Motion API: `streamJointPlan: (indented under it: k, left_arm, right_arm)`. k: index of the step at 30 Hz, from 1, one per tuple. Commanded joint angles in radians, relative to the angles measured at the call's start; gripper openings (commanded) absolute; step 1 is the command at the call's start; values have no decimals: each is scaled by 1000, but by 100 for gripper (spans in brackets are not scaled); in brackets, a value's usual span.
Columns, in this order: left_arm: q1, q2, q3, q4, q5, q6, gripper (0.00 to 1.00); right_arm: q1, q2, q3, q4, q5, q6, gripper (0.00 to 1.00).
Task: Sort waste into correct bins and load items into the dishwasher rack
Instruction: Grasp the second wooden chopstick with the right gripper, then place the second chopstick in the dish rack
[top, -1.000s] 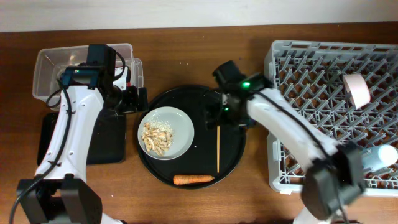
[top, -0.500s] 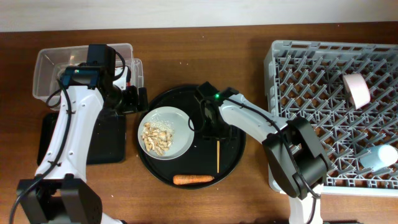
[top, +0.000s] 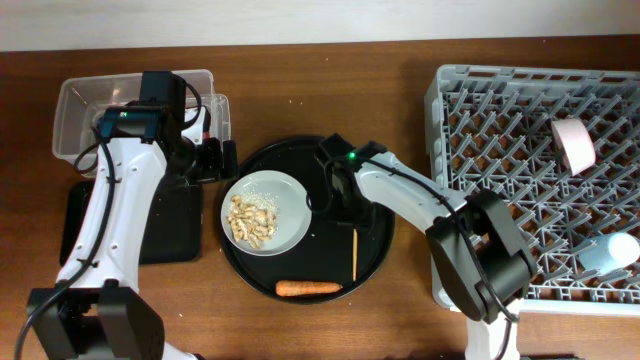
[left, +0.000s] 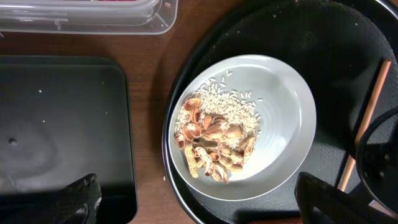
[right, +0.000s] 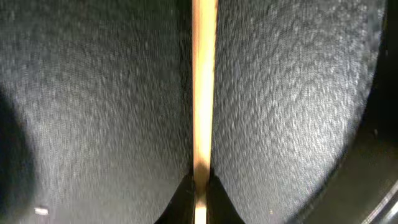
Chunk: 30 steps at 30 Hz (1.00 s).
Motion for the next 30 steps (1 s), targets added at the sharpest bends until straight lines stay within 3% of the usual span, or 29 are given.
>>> streamJointPlan:
  k: [1, 6, 11, 14, 21, 24, 27, 30]
  left_arm:
    - [0, -22, 7, 0, -4, 2, 99]
    - [0, -22, 7, 0, -4, 2, 99]
    - [0, -22, 7, 0, -3, 1, 99]
    - [0, -22, 7, -1, -3, 1, 99]
    - [0, -22, 7, -1, 11, 1, 99]
    - [0, -22, 7, 0, 42, 1, 99]
    - [-1, -22, 7, 0, 65, 1, 99]
    - [-32, -22, 7, 4, 68, 2, 99]
  right_arm:
    - [-30, -151, 73, -47, -6, -71, 4]
    - [-187, -400, 89, -178, 51, -236, 4]
    - [-422, -441, 69, -359, 142, -463, 4]
    - [-485, -436, -30, -326, 140, -502, 4]
    - [-486, -436, -254, -115, 104, -526, 5]
    - [-486, -436, -262, -77, 104, -526, 16]
    - [-486, -453, -237, -85, 103, -525, 47]
    - [-500, -535, -176, -103, 103, -497, 49]
